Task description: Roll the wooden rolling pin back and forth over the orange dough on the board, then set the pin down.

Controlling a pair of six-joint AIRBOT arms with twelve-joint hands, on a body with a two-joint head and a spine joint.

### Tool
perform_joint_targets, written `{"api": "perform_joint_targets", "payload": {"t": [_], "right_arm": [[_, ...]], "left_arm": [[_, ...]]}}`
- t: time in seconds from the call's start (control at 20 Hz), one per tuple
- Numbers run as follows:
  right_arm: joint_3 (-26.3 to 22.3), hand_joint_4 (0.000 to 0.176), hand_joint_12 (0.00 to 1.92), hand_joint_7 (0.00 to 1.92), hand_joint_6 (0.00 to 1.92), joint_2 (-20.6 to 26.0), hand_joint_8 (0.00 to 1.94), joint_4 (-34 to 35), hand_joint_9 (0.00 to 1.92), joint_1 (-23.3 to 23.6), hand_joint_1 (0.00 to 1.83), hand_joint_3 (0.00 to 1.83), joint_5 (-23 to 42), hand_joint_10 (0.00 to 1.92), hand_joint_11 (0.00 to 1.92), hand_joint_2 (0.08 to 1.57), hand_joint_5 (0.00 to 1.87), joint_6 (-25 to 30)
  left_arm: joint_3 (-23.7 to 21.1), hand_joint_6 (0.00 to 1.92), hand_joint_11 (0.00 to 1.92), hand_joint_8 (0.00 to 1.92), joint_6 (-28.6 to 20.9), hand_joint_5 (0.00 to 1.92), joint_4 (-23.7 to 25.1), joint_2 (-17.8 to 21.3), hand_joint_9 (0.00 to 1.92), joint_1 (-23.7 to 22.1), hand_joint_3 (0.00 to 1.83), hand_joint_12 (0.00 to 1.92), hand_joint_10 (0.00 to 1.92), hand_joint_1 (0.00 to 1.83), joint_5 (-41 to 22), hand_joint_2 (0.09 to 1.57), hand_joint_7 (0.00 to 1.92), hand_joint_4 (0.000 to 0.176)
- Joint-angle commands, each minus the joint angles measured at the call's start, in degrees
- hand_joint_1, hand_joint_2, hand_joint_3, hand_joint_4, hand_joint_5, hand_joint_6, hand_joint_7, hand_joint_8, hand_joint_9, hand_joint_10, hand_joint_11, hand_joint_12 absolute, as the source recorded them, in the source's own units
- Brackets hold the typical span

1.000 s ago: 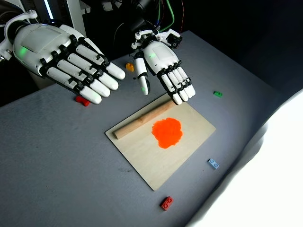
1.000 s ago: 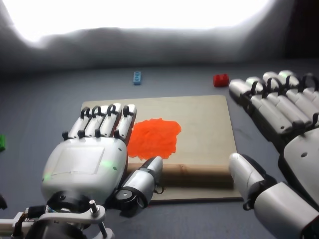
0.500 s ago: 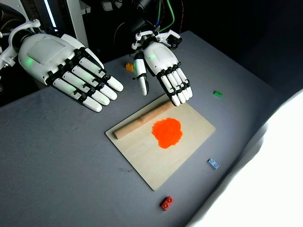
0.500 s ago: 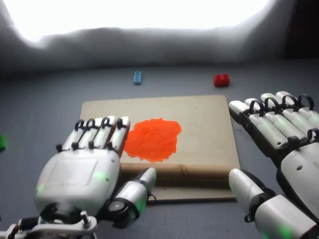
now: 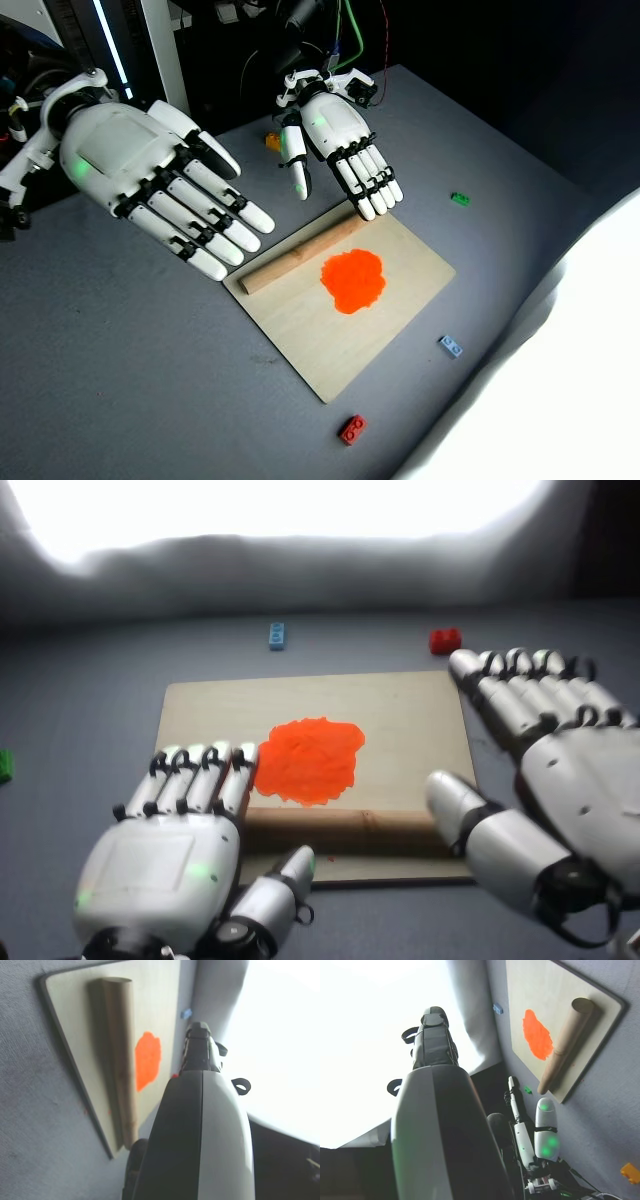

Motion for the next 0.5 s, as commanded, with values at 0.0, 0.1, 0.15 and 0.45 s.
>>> {"api": "perform_joint_targets", "payload": {"t": [0.0,0.1,0.15,0.45], "right_arm": [[0.21,0.0,0.0,0.03,0.03,-0.02,0.01,-4.81,0.0,0.04,0.0,0.06,3.36,0.0,0.0,1.37,0.02,0.25],[1.9,0.0,0.0,0.03,0.03,-1.72,0.01,-5.14,0.0,-1.07,0.0,0.06,1.91,0.0,0.0,1.38,0.02,0.6],[2.72,0.0,0.0,0.03,0.03,-2.25,0.01,-5.14,0.0,-1.4,0.0,0.07,0.81,0.0,0.0,1.4,0.02,0.85],[7.61,0.0,0.0,0.02,0.02,-5.38,0.0,-7.03,0.0,-1.74,0.0,0.09,-5.36,0.0,0.0,1.45,0.01,2.16]], "left_arm": [[0.31,0.0,0.0,0.0,-0.29,0.0,4.64,-0.31,0.0,0.06,0.0,0.0,0.0,0.0,-4.81,1.34,0.0,0.0],[0.9,0.0,0.0,0.0,-0.56,0.0,4.65,-1.15,0.0,0.75,0.0,0.0,0.0,0.0,-4.81,1.34,0.0,0.0],[1.15,0.0,0.0,0.0,-0.56,0.0,4.75,-1.38,0.0,1.04,0.0,0.0,0.0,0.0,-4.81,1.36,0.0,0.0],[3.93,0.0,0.0,0.0,-1.71,0.0,5.88,-3.24,0.0,2.41,0.0,0.0,0.0,0.0,-4.81,1.4,0.0,0.0]]}}
